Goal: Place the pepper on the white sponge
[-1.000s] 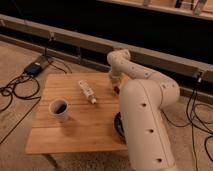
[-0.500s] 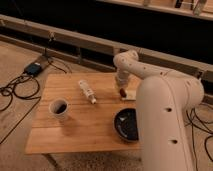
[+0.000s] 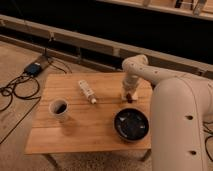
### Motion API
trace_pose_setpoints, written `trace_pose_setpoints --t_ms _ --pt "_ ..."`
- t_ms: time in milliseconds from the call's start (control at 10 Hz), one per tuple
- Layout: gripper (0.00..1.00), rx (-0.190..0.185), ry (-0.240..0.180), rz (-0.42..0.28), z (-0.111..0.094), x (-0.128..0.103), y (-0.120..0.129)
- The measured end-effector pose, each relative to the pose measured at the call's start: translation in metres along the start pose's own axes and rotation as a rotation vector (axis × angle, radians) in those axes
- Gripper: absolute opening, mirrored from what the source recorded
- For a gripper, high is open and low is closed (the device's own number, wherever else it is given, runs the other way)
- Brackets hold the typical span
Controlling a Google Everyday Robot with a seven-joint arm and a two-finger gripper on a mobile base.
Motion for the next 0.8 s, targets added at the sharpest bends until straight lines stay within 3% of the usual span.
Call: trace_pose_setpoints --t_ms 800 --pt "0.00 0.006 -0.006 0.042 0.003 -0.006 -0.014"
